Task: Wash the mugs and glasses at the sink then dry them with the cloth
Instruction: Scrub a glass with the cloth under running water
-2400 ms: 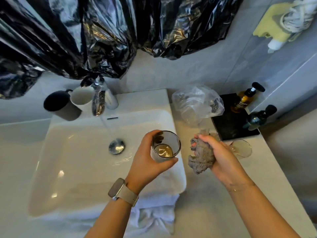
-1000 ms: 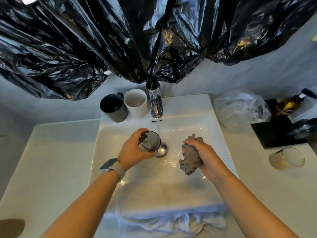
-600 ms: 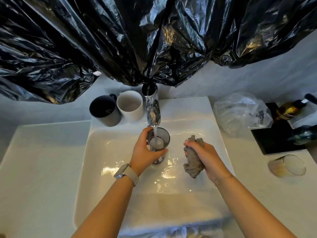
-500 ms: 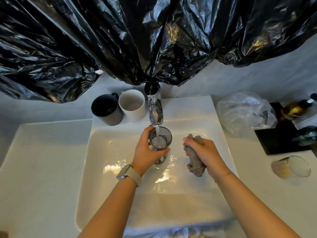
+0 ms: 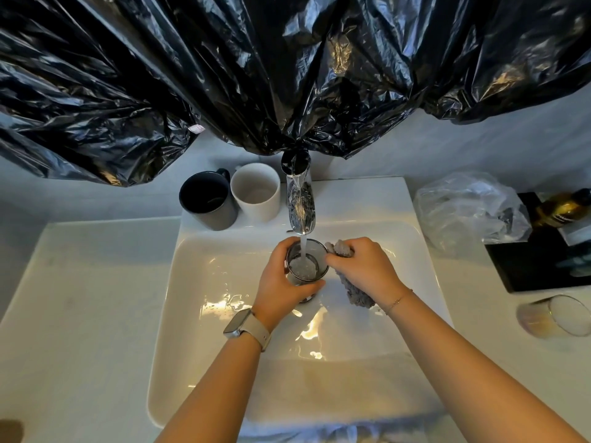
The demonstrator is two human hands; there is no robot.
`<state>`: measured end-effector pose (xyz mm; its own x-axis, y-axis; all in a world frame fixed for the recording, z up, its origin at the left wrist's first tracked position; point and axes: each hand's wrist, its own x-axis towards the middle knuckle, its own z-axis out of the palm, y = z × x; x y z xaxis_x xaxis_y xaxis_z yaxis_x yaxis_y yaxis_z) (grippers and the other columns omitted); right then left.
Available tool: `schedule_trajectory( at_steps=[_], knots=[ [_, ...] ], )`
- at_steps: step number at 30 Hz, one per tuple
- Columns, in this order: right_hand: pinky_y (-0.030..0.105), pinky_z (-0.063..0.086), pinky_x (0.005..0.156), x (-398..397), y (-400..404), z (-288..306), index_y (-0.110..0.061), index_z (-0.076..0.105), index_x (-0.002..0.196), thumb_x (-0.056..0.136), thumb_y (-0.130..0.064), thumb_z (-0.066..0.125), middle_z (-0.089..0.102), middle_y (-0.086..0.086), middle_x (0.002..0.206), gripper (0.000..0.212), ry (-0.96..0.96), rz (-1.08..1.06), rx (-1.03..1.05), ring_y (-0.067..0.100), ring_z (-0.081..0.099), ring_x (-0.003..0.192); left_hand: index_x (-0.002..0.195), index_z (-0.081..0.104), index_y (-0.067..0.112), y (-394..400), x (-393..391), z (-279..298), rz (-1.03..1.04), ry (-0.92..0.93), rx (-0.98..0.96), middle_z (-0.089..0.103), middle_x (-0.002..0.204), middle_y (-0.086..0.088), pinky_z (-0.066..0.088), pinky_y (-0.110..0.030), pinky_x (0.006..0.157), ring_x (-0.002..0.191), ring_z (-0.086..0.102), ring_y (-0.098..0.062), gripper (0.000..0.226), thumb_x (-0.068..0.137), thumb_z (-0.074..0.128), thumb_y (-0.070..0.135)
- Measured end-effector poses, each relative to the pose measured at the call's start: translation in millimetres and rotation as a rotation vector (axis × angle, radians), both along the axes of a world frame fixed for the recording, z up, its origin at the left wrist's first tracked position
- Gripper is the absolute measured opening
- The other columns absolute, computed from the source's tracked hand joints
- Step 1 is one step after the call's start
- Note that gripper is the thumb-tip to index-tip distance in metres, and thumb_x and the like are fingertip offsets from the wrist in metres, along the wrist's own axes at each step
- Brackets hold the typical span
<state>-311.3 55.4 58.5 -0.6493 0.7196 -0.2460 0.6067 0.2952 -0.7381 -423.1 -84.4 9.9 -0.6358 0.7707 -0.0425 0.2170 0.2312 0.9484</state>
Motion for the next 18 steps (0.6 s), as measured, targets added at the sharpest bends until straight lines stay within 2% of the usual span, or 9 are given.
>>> schedule_trajectory(
  at_steps=[3,5,7,10,12,13,15,16,18],
  knots=[
    [0.024,0.035,0.047,-0.9,-2.1,0.5,-0.016,0.051,0.050,0.079,-0.033,0.066,0.051,-0.002,0.044,0.037,-0.045,0.071,0.052,0.011,0.045,0.044,0.123,0.044,0.052,-0.5,-0.6,-1.0,-0.009,-0.028,0.009,0.060,0.118,0.026,0.046,-0.006,0.085,0.112,0.057,0.006,0.080,0.065,0.089,0.020],
    [0.030,0.044,0.053,-2.6,-2.7,-0.8,-0.007,0.061,0.057,0.079,-0.029,0.063,0.064,0.010,0.056,0.032,-0.071,0.080,0.037,0.018,0.054,0.051,0.125,0.044,0.048,-0.8,-0.8,-0.9,-0.029,-0.044,0.012,0.060,0.121,0.020,0.045,-0.006,0.086,0.113,0.056,0.006,0.080,0.066,0.089,0.019],
    [0.036,0.050,0.060,-4.5,-2.4,-2.0,0.003,0.063,0.063,0.079,-0.024,0.062,0.066,0.022,0.066,0.031,-0.043,0.044,-0.015,0.024,0.055,0.057,0.126,0.043,0.047,-1.7,0.0,0.0,-0.042,-0.054,0.018,0.059,0.123,0.018,0.044,-0.005,0.085,0.112,0.056,0.008,0.081,0.067,0.090,0.017],
    [0.033,0.046,0.062,-5.6,-2.5,-8.4,0.008,0.056,0.059,0.078,-0.017,0.062,0.061,0.024,0.060,0.032,0.070,-0.053,-0.190,0.022,0.051,0.058,0.130,0.041,0.045,-5.1,-3.5,3.5,-0.028,-0.161,0.030,0.058,0.128,0.011,0.046,-0.009,0.090,0.115,0.056,0.004,0.085,0.068,0.090,0.017],
    [0.031,0.043,0.064,-6.2,-3.2,-11.5,0.012,0.052,0.062,0.078,-0.014,0.064,0.054,0.018,0.060,0.034,0.133,-0.118,-0.335,0.020,0.050,0.059,0.133,0.045,0.040,-10.4,-9.2,4.5,-0.004,-0.310,0.064,0.059,0.132,0.007,0.049,-0.022,0.099,0.120,0.057,-0.004,0.072,0.074,0.085,0.031],
    [0.031,0.043,0.065,-6.5,-3.1,-12.7,0.008,0.053,0.060,0.078,-0.014,0.065,0.052,0.016,0.062,0.031,0.152,-0.139,-0.385,0.020,0.050,0.060,0.134,0.047,0.037,-13.1,-11.7,4.3,0.021,-0.431,0.092,0.059,0.135,0.005,0.050,-0.031,0.102,0.124,0.057,-0.010,0.064,0.078,0.077,0.044],
    [0.032,0.042,0.066,-8.3,-3.8,-13.1,-0.005,0.054,0.059,0.076,-0.013,0.065,0.049,0.013,0.062,0.022,0.173,-0.149,-0.419,0.020,0.049,0.062,0.139,0.047,0.029,-15.0,-14.4,0.9,0.081,-0.784,0.149,0.057,0.141,-0.005,0.048,-0.047,0.104,0.127,0.057,-0.023,0.065,0.086,0.056,0.066],
    [0.032,0.041,0.066,-9.7,-4.3,-12.4,-0.008,0.052,0.058,0.076,-0.014,0.065,0.046,0.012,0.061,0.023,0.174,-0.143,-0.405,0.020,0.048,0.062,0.141,0.046,0.024,-14.1,-14.4,-0.8,0.100,-0.933,0.161,0.056,0.142,-0.011,0.045,-0.053,0.106,0.127,0.057,-0.029,0.068,0.090,0.046,0.067],
    [0.031,0.037,0.064,-11.9,-5.8,-10.4,-0.013,0.046,0.052,0.075,-0.016,0.065,0.043,0.011,0.059,0.030,0.153,-0.118,-0.350,0.019,0.047,0.063,0.141,0.048,0.015,-9.3,-11.7,-2.4,0.129,-1.092,0.158,0.057,0.139,-0.017,0.043,-0.056,0.107,0.128,0.055,-0.035,0.070,0.094,0.037,0.066]
  ],
)
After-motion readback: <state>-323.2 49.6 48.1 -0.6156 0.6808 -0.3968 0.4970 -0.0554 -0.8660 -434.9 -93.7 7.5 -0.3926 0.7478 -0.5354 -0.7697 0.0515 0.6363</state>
